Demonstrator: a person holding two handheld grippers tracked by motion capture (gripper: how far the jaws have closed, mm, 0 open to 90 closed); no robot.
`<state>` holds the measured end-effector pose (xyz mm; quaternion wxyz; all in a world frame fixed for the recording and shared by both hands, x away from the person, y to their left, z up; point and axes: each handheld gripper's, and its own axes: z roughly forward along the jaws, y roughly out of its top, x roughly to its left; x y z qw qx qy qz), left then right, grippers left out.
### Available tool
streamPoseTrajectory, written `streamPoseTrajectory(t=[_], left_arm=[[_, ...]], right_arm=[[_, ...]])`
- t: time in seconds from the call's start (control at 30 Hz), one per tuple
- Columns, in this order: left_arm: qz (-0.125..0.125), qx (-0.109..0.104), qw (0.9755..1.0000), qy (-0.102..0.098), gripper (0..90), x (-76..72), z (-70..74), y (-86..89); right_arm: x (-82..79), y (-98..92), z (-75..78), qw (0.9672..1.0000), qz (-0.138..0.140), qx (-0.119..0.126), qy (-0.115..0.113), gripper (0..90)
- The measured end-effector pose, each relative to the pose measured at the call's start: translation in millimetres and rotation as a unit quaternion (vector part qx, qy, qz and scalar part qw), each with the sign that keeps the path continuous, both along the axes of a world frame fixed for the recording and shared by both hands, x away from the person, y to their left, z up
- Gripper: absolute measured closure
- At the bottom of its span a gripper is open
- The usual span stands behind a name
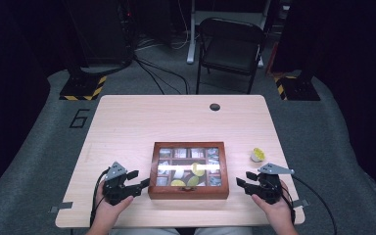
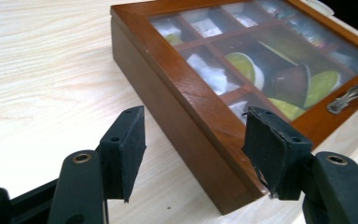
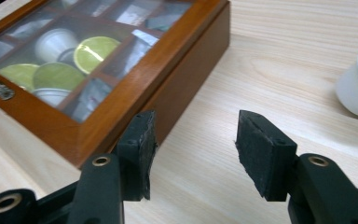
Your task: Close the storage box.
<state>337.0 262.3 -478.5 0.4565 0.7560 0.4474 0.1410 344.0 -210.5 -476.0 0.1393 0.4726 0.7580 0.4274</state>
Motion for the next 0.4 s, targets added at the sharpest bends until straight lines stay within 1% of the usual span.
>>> streamPoseTrajectory(t=[0.03, 0.1, 0.17, 0.3, 0.37, 0.4], left_arm=[[0.000, 0.001, 1.0000, 0.003, 38.5, 1.3, -0.3, 1.1], [0.003, -0.004, 0.9999, 0.010, 38.2, 3.3, -1.4, 2.3], [0.005, -0.003, 0.9999, 0.013, 37.9, 4.2, -2.0, 2.6], [0.000, -0.004, 0.9999, 0.016, 37.4, 4.5, -1.9, 2.0], [0.000, -0.008, 0.9999, 0.014, 36.6, 3.2, -1.3, 1.7], [-0.002, -0.014, 0.9998, 0.016, 36.3, 2.6, -1.1, 1.6]], right_arm=[[1.2, -1.9, -0.6, 1.0000, -0.003, -0.003, 0.001, 46.8], [2.6, -4.8, -1.5, 0.9999, -0.009, 0.002, 0.004, 46.6], [2.7, -7.0, -1.7, 0.9999, -0.014, 0.006, 0.006, 46.2], [2.0, -8.1, -1.4, 0.9999, -0.014, 0.008, 0.006, 46.0], [1.2, -7.8, -0.9, 0.9999, -0.012, 0.008, 0.005, 45.6], [0.8, -7.5, -0.6, 0.9999, -0.011, 0.007, 0.004, 45.3]])
